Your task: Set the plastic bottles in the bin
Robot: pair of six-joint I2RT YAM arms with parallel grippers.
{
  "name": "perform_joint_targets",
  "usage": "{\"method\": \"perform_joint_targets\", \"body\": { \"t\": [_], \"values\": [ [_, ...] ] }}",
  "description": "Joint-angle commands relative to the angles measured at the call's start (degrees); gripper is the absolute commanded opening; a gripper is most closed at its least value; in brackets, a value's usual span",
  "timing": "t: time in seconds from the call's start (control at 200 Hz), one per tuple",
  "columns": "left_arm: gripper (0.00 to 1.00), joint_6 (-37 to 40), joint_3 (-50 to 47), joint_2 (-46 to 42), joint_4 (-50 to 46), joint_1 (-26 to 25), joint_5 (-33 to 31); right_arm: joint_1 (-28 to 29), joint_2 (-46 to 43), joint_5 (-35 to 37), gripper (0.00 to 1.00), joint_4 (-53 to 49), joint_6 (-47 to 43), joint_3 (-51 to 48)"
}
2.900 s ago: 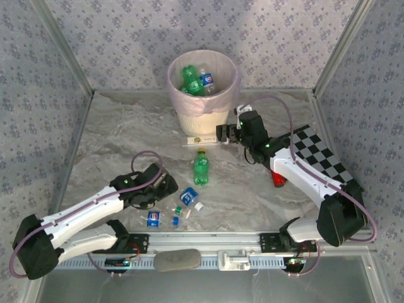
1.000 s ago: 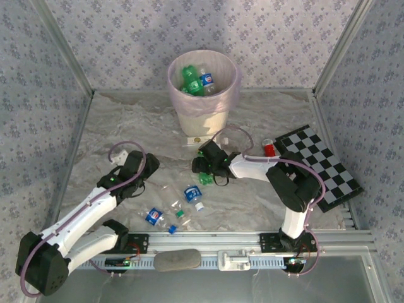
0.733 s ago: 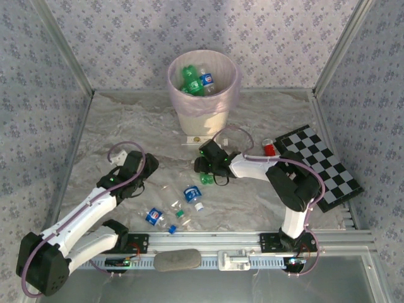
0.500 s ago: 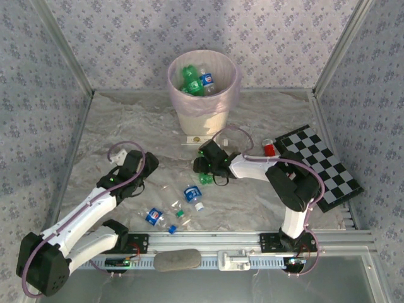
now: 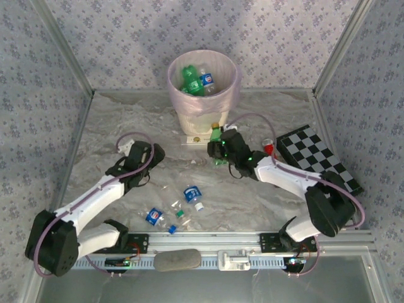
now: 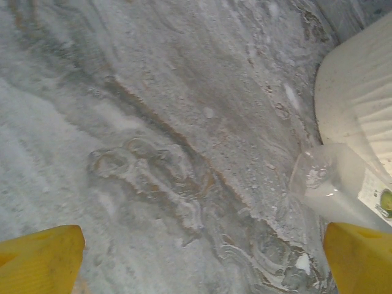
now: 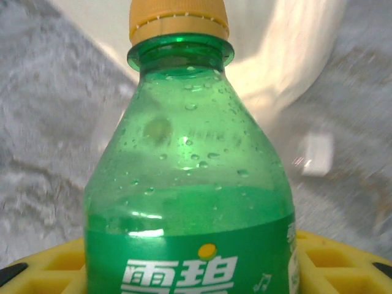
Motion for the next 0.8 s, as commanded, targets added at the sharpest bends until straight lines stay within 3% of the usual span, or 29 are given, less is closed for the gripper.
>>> {"method": "perform_joint_targets", "body": {
  "t": [0.0,0.25,0.49,0.795],
  "values": [
    [1.00,4.84,5.05,2.21,2.27,0.33,1.90,-2.22,-4.43,4.21,0.50,1.65,-7.85,2.11],
    [1.00,11.37,7.34,5.62,2.03,0.41,4.49,-5.83,-11.57,8.89,0.50,3.23,-21.47,8.02],
    [1.00,16.13,8.62,7.06,1.22,0.42,6.27,-15.18,-7.68,-3.97,0.50,3.83,-22.25,21.27],
    [1.00,18.84,8.60,5.69,-0.75,0.41,6.10,-16.19,4.81,-12.35,0.51,5.80,-21.54,38.13]
  ]
}}
